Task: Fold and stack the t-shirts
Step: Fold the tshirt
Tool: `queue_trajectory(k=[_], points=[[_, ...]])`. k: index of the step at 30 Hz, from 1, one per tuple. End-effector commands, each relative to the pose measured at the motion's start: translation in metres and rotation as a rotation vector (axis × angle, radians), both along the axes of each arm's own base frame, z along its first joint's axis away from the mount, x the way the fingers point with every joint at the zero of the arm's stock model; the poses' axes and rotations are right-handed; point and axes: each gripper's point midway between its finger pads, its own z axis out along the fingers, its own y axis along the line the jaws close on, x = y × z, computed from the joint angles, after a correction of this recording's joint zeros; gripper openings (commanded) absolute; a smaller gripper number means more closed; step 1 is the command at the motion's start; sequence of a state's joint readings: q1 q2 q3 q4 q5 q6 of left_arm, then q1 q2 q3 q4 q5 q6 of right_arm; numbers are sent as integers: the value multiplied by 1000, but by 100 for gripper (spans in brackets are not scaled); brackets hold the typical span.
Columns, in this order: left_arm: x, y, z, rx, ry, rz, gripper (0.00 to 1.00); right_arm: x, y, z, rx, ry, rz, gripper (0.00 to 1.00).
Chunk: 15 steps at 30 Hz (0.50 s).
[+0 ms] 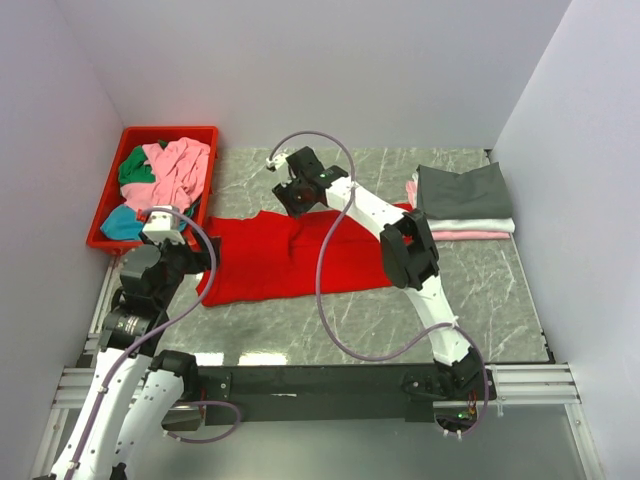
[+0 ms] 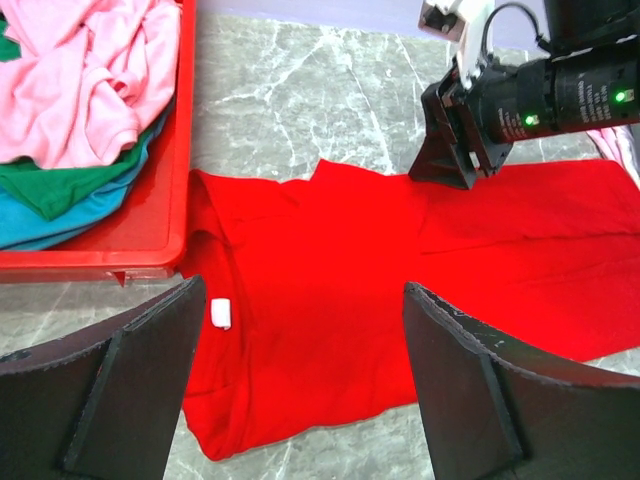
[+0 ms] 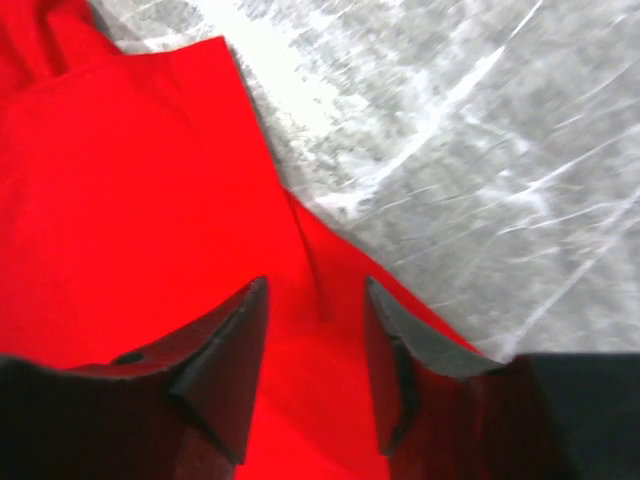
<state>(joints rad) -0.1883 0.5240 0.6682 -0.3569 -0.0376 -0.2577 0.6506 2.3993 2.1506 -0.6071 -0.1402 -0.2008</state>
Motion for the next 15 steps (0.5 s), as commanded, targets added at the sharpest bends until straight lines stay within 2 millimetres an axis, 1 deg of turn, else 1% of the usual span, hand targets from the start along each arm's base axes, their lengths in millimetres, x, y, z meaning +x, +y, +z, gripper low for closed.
queue_trajectory(k=[1,2,3,4,5,6,7,8,9,10,11,12,13,14,15], points=[[3,-5,20,-41,-45,-16,85,10,-7,66,17,-159,-4,53],[3,-6,18,-60,-39,-12,85,10,-10,76,14,-177,5,55],[3,-10,17,-128,-25,-3,85,6,-13,80,7,-176,16,56],[3,-10,14,-177,-9,18,85,0,-19,76,-11,-162,33,58],[4,-11,3,-229,33,42,84,-5,-27,92,-14,-182,75,59],[4,-14,-3,-357,78,87,84,-17,-35,92,-24,-151,114,61],[3,-16,-13,-418,123,114,83,-40,-35,81,10,-71,205,61],[-1,-19,-36,-531,221,171,81,-50,-54,100,29,-74,251,62],[-4,-21,-49,-581,270,200,80,-61,-62,102,55,-45,285,62],[-12,-21,-76,-617,354,251,77,-90,-67,107,133,9,375,62],[-14,-22,-86,-722,398,316,75,-98,-87,105,157,55,367,62],[-18,-23,-96,-760,430,339,72,-117,-101,89,177,130,375,62],[-24,-26,-113,-790,476,360,67,-132,-109,104,229,119,412,62],[-29,-27,-122,-846,518,403,64,-141,-119,101,243,137,406,62],[-31,-27,-129,-863,542,424,64,-150,-144,83,243,190,355,62]])
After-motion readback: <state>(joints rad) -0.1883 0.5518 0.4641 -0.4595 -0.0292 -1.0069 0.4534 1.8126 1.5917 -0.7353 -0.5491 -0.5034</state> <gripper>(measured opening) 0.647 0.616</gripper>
